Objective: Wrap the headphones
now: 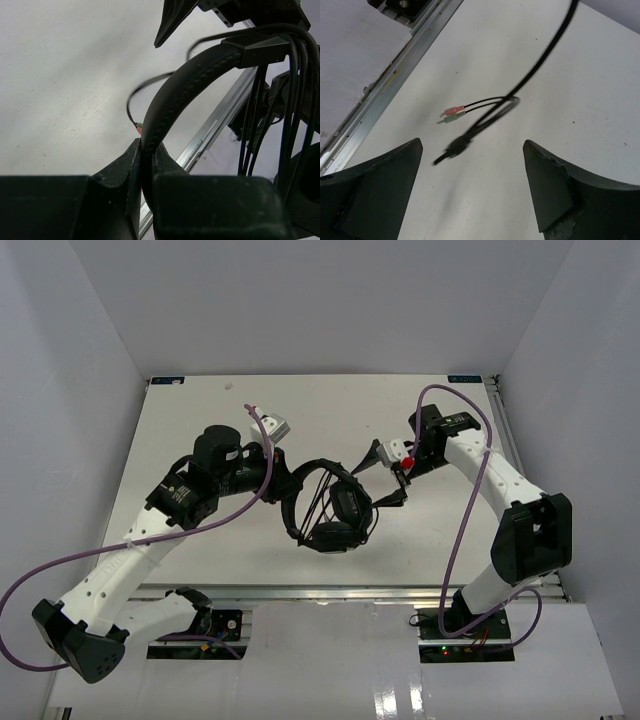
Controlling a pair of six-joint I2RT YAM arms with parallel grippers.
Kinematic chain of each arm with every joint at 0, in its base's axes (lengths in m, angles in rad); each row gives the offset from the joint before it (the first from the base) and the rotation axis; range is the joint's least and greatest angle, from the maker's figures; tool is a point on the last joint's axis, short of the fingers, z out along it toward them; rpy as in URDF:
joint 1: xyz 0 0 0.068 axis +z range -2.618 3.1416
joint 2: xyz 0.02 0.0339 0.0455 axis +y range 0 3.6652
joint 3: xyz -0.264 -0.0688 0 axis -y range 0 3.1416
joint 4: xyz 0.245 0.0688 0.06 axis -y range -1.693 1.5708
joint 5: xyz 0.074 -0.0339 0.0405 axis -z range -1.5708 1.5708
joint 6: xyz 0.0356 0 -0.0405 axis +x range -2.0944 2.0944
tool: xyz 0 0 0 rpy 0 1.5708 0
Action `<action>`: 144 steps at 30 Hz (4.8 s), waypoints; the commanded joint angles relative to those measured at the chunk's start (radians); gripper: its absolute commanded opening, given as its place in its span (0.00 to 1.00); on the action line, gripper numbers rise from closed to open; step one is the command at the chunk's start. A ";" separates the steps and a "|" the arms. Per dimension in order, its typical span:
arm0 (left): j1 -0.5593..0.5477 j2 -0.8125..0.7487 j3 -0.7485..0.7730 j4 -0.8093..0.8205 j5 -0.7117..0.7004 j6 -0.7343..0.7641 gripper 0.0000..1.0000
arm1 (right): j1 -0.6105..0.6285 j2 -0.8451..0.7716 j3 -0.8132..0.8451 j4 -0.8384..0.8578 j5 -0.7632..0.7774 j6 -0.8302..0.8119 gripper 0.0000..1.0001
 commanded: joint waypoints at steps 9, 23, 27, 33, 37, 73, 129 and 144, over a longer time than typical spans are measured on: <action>-0.003 -0.068 0.065 -0.002 0.017 -0.024 0.00 | 0.012 -0.178 -0.128 0.262 0.088 0.194 0.88; -0.003 -0.091 0.132 0.000 -0.064 -0.059 0.00 | 0.040 -0.438 -0.592 1.266 0.296 1.115 0.87; -0.003 -0.100 0.141 -0.004 -0.064 -0.062 0.00 | 0.040 -0.411 -0.634 1.442 0.228 1.313 0.87; -0.003 -0.100 0.162 -0.015 -0.062 -0.070 0.00 | 0.042 -0.339 -0.700 1.839 0.169 1.809 0.89; -0.003 -0.093 0.167 -0.011 -0.058 -0.074 0.00 | 0.056 -0.317 -0.732 2.011 0.208 1.949 0.93; -0.003 -0.082 0.205 0.024 -0.044 -0.139 0.00 | 0.203 -0.053 -0.641 2.435 0.234 2.277 0.84; -0.003 -0.146 0.173 0.142 -0.111 -0.364 0.00 | 0.311 -0.083 -0.569 2.220 0.484 1.956 0.51; -0.003 -0.209 0.096 0.205 -0.269 -0.410 0.00 | 0.314 -0.222 -0.644 2.099 0.440 1.825 0.08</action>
